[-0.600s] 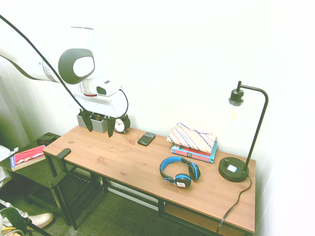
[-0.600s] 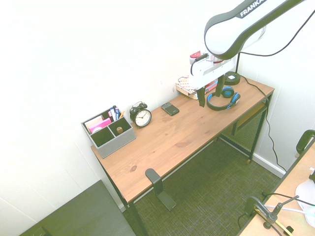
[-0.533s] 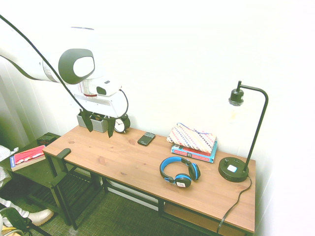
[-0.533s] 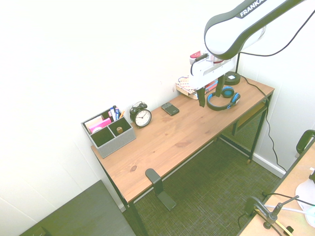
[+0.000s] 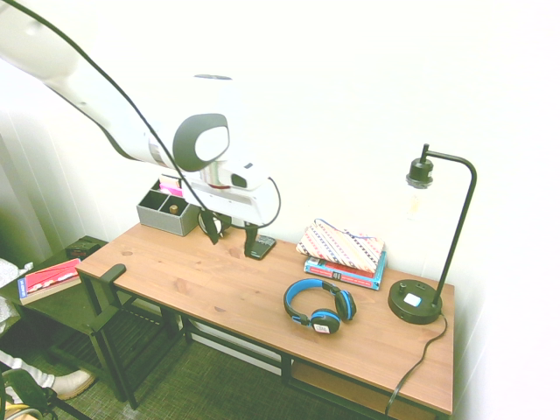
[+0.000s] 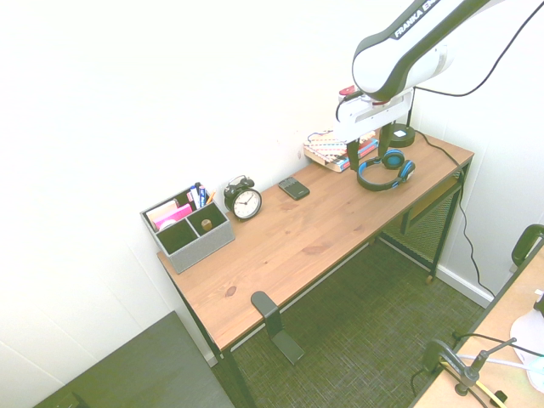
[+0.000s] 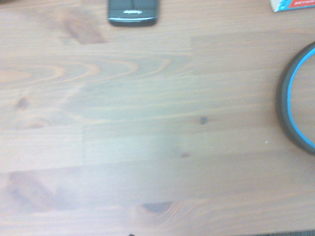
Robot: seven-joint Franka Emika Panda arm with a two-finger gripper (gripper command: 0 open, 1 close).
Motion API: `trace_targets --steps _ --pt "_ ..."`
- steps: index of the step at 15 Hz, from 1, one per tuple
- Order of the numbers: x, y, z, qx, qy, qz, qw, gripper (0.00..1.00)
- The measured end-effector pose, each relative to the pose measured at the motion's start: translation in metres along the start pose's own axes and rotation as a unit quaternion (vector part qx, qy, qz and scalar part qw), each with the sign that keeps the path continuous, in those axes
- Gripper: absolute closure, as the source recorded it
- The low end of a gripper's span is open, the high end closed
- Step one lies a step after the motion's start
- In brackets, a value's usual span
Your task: Hang the headphone
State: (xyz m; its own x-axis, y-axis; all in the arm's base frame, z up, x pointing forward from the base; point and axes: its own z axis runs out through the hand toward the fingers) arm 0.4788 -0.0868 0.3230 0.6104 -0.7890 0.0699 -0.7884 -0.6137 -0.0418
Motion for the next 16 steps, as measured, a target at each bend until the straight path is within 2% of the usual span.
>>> trace_targets --steps 6,7,11,16 --pt "0.069 -0.005 0.095 -0.004 0.012 -0.017 1.000 0.00" --pt "0.076 -0.003 0.107 -0.003 0.013 -0.017 1.000 1.00" --pt "0.095 0.000 0.147 0.005 0.010 -0.019 1.000 1.00" --pt "0.115 -0.004 0.155 0.012 0.006 -0.023 1.000 1.00"
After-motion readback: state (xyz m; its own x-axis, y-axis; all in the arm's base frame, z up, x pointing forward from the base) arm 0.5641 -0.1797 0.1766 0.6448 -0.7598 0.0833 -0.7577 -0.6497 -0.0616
